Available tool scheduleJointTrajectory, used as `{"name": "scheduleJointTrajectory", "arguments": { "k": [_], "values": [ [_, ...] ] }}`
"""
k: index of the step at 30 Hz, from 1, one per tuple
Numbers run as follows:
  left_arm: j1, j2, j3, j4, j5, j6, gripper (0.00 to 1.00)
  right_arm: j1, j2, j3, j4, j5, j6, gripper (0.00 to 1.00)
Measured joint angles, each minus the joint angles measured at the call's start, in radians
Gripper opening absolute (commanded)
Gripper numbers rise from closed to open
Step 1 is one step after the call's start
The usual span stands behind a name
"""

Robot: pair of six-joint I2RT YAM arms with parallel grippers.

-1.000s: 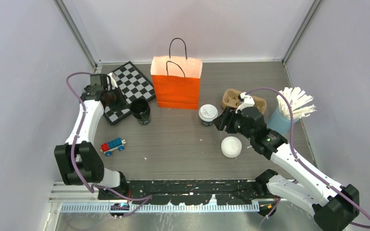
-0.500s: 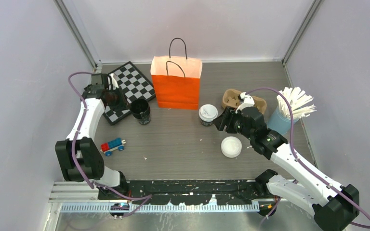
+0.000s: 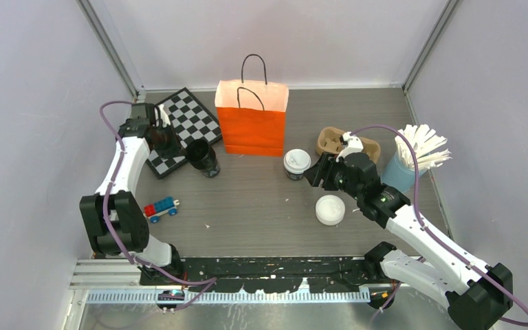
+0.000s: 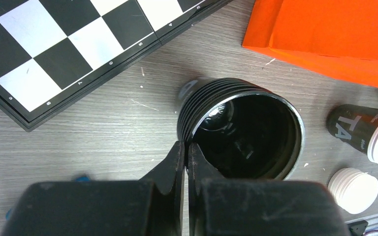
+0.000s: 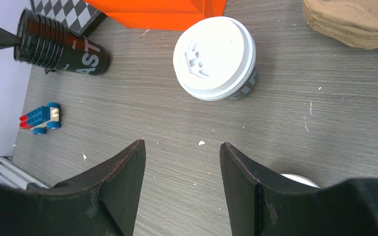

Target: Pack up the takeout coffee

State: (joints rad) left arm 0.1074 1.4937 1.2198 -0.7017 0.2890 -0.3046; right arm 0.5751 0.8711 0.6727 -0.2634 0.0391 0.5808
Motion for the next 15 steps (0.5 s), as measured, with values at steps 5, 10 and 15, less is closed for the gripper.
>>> {"name": "scheduleJointTrajectory", "arguments": {
  "k": [5, 10, 15],
  "values": [
    [0.0, 0.002, 0.034, -0.037, 0.003, -0.001, 0.0, 0.0, 0.0, 0.0, 0.0, 0.0, 0.0, 0.62],
    [0.0, 0.002, 0.063, -0.071, -0.002, 0.0, 0.0, 0.0, 0.0, 0.0, 0.0, -0.001, 0.0, 0.61],
    [-0.002, 0.002, 0.08, -0.096, -0.01, 0.003, 0.05, 0.0, 0.0, 0.0, 0.0, -0.003, 0.0, 0.61]
  ]
}}
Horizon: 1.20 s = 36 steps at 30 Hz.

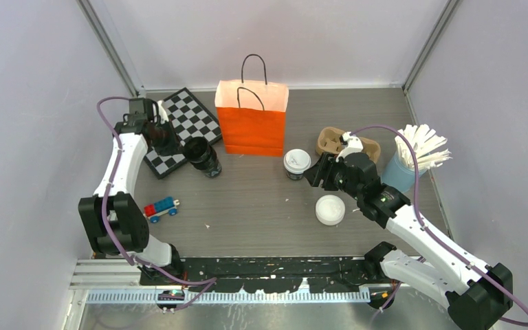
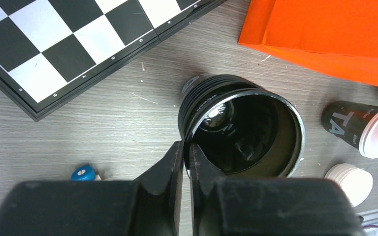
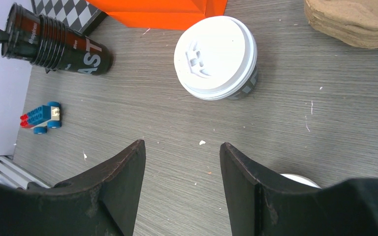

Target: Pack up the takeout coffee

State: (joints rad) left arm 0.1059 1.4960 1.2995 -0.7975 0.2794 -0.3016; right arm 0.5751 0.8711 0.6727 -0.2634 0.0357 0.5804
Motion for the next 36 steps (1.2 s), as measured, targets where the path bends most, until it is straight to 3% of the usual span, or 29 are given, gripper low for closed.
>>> {"name": "scheduleJointTrajectory", "arguments": {
  "k": [1, 8, 11, 13, 16, 17, 19, 22, 36],
  "values": [
    [-0.002, 0.0, 0.003, -0.005, -0.002, 0.0, 0.0, 0.0, 0.0, 0.0, 0.0, 0.0, 0.0, 0.61],
    [-0.012, 0.024, 0.016, -0.014, 0.001, 0.004, 0.0, 0.0, 0.0, 0.0, 0.0, -0.003, 0.0, 0.62],
    [-0.023, 0.043, 0.024, -0.021, -0.006, 0.01, 0.09, 0.0, 0.0, 0.0, -0.001, -0.003, 0.0, 0.61],
    [-0.034, 0.053, 0.034, -0.034, -0.018, 0.019, 0.0, 0.0, 0.0, 0.0, -0.001, -0.003, 0.0, 0.61],
    [-0.051, 0.065, 0.055, -0.048, -0.029, 0.027, 0.0, 0.0, 0.0, 0.0, -0.002, -0.003, 0.0, 0.62],
    [-0.056, 0.068, 0.06, -0.051, -0.032, 0.03, 0.01, 0.0, 0.0, 0.0, -0.003, -0.003, 0.0, 0.62],
    [-0.069, 0.074, 0.072, -0.058, -0.045, 0.038, 0.14, 0.0, 0.0, 0.0, -0.005, -0.003, 0.0, 0.62],
    [-0.098, 0.09, 0.101, -0.082, -0.083, 0.051, 0.0, 0.0, 0.0, 0.0, -0.007, -0.003, -0.001, 0.62],
    [-0.165, 0.121, 0.148, -0.142, -0.189, 0.086, 0.0, 0.0, 0.0, 0.0, -0.008, -0.003, -0.003, 0.62]
  ]
}}
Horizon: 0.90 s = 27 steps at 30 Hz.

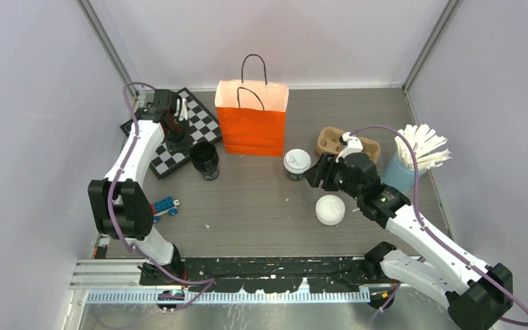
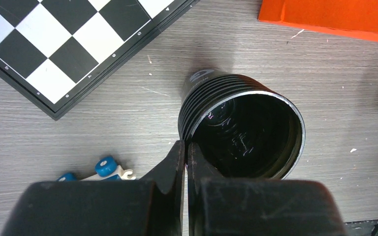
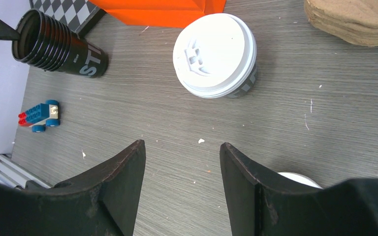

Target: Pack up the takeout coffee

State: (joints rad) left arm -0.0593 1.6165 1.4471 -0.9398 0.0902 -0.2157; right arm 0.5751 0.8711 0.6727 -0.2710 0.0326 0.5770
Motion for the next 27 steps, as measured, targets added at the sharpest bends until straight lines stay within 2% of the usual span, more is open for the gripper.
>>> {"name": "scheduleJointTrajectory", "arguments": {
  "k": [11, 17, 18, 19, 20, 27],
  "values": [
    [-0.008, -0.011, 0.007, 0.006, 0.013, -0.014, 0.0, 0.0, 0.0, 0.0, 0.0, 0.0, 0.0, 0.61],
    [-0.003, -0.011, 0.01, 0.003, 0.025, -0.016, 0.14, 0.0, 0.0, 0.0, 0.0, 0.0, 0.0, 0.62],
    [-0.003, -0.011, 0.01, 0.002, 0.023, -0.016, 0.13, 0.0, 0.0, 0.0, 0.0, 0.0, 0.0, 0.62],
    [-0.003, -0.011, 0.011, 0.002, 0.023, -0.014, 0.02, 0.0, 0.0, 0.0, 0.0, 0.0, 0.0, 0.62],
    [-0.003, -0.011, 0.011, 0.001, 0.023, -0.014, 0.0, 0.0, 0.0, 0.0, 0.0, -0.001, 0.0, 0.62],
    [-0.003, -0.011, 0.011, 0.003, 0.035, -0.01, 0.0, 0.0, 0.0, 0.0, 0.0, -0.001, 0.0, 0.62]
  ]
}}
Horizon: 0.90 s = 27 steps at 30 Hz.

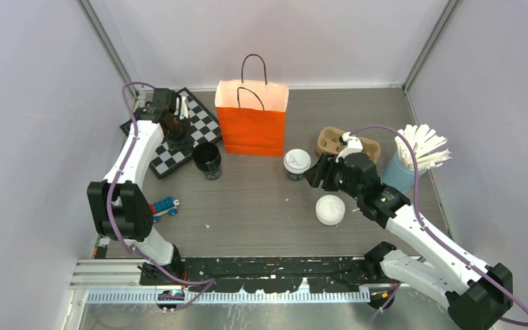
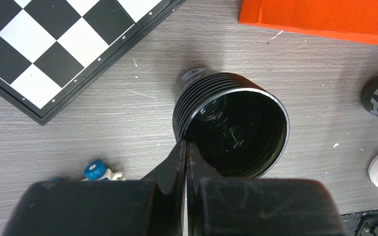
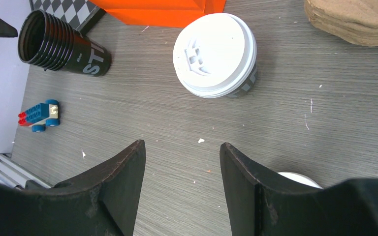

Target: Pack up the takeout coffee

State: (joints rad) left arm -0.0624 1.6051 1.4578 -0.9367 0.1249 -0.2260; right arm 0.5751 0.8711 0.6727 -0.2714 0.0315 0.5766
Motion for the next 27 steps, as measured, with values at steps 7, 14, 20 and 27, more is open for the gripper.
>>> {"name": "scheduleJointTrajectory", "arguments": {
  "k": [7, 14, 20, 27],
  "values": [
    [-0.019, -0.003, 0.002, 0.003, 0.003, 0.061, 0.32, 0.0, 0.0, 0.0, 0.0, 0.0, 0.0, 0.62],
    [-0.042, -0.029, -0.002, 0.04, -0.016, 0.156, 0.29, 0.0, 0.0, 0.0, -0.001, -0.003, 0.0, 0.62],
    [-0.042, -0.05, -0.008, 0.074, -0.035, 0.227, 0.28, 0.0, 0.01, 0.0, -0.002, -0.004, 0.0, 0.62],
    [-0.042, -0.048, -0.013, 0.076, -0.007, 0.281, 0.25, 0.0, 0.013, 0.0, -0.002, -0.006, 0.0, 0.61]
  ]
}}
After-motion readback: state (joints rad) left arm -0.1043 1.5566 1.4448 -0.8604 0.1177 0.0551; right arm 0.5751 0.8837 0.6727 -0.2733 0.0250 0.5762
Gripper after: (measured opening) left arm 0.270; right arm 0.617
